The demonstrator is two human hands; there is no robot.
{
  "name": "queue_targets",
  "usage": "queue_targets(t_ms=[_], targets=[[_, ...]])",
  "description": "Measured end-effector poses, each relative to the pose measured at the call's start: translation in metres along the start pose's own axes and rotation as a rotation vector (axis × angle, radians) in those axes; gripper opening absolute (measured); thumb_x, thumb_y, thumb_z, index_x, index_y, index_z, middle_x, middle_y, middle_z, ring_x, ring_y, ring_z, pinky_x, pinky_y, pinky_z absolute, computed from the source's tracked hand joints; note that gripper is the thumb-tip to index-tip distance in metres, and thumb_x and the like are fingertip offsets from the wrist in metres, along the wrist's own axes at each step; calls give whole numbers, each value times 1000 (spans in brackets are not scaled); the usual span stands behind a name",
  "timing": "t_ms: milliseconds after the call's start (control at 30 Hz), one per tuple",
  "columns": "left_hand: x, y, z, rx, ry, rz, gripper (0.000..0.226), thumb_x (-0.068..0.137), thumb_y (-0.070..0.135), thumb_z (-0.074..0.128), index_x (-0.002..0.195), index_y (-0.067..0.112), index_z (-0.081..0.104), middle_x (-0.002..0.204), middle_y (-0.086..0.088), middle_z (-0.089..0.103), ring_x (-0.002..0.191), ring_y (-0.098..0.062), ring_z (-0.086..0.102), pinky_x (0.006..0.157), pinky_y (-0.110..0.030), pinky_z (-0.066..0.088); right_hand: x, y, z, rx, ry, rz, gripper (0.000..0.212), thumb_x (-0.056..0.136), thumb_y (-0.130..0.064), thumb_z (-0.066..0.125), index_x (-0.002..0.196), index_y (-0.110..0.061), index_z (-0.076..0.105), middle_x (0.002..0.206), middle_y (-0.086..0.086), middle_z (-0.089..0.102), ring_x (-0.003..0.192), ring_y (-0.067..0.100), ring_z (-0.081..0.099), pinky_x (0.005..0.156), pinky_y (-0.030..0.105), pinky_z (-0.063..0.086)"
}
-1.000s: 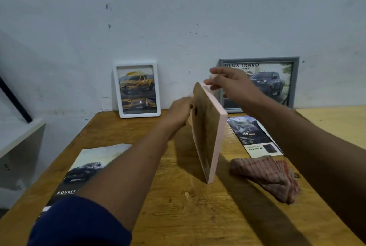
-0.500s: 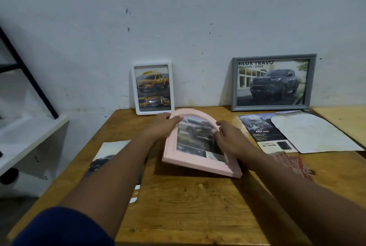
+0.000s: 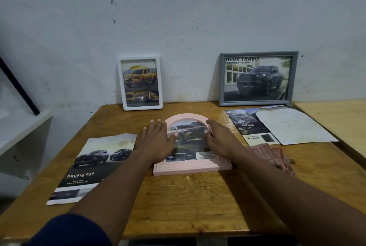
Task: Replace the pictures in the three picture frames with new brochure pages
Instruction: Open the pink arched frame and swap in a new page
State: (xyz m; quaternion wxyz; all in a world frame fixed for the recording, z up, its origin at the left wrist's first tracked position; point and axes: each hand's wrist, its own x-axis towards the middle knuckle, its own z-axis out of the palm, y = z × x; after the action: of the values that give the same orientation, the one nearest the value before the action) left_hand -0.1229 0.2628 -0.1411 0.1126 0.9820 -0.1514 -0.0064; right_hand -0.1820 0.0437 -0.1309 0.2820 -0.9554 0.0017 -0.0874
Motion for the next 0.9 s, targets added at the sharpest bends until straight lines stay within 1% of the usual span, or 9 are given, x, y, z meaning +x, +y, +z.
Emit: queue_targets(t_ms=[167, 333, 467, 533, 600, 733, 833, 867, 900], targets=[[-5, 31, 2, -12, 6, 108, 71, 103, 62, 18, 162, 24, 9, 170, -3, -3, 155, -25, -11, 124, -47, -5, -24, 8, -49, -155, -59, 66, 48, 96, -29, 52, 143, -22, 47, 146, 6, 51, 130, 26, 49, 104, 38, 43], [-13, 81, 13, -15, -21, 215, 70, 103, 60, 23, 162, 26, 10, 170, -1, -2, 155, -25, -11, 122, -48, -6, -71, 39, -78, -258, -131, 49, 48, 90, -45, 59, 134, -27, 56, 137, -1, 57, 121, 20, 54, 95, 36, 48], [-21, 115, 21, 30, -40, 273, 72, 102, 63, 21, 162, 25, 7, 170, -4, -3, 155, -26, -11, 122, -48, -6, -105, 61, -78, -331, -84, -7, 53, 92, -49, 57, 141, -32, 47, 140, -6, 54, 125, 18, 50, 101, 38, 45], [-25, 125, 23, 38, -63, 278, 72, 102, 64, 19, 162, 27, 4, 170, -3, -7, 155, -26, -13, 122, -47, -7, -115, 69, -74, -335, -61, -24, 55, 94, -46, 55, 145, -35, 39, 144, -6, 51, 126, 18, 48, 102, 39, 44], [-28, 129, 24, 31, -70, 285, 72, 102, 64, 18, 162, 28, 4, 169, -3, -8, 155, -26, -14, 122, -47, -7, -118, 73, -69, -327, -20, -37, 50, 97, -41, 53, 145, -35, 40, 142, -5, 52, 125, 18, 48, 102, 39, 44], [-23, 115, 12, 7, -15, 271, 71, 102, 62, 22, 162, 26, 10, 170, -4, -2, 155, -26, -8, 123, -49, -2, -107, 68, -79, -288, 39, -47, 34, 98, -35, 53, 131, -33, 54, 124, -5, 65, 110, 18, 58, 86, 35, 48], [-17, 85, -1, -23, 29, 205, 67, 104, 58, 23, 162, 27, 12, 170, -3, 1, 156, -27, -7, 124, -50, 0, -90, 53, -96, -88, 88, -19, 17, 98, -24, 56, 114, -31, 60, 93, -22, 64, 92, 0, 63, 70, 19, 48], [-15, 73, -4, -29, 47, 172, 66, 104, 57, 22, 162, 27, 12, 170, -4, 1, 156, -27, -6, 124, -50, 0, -82, 45, -99, -18, 105, -10, 14, 99, -20, 55, 108, -29, 61, 88, -23, 62, 86, -3, 63, 67, 16, 48], [-13, 60, -7, -40, 62, 133, 65, 104, 57, 21, 162, 27, 13, 170, -4, 2, 156, -26, -5, 124, -49, 0, -73, 36, -101, 22, 130, -6, 14, 99, -19, 54, 107, -27, 62, 89, -18, 64, 85, 0, 63, 68, 20, 51]])
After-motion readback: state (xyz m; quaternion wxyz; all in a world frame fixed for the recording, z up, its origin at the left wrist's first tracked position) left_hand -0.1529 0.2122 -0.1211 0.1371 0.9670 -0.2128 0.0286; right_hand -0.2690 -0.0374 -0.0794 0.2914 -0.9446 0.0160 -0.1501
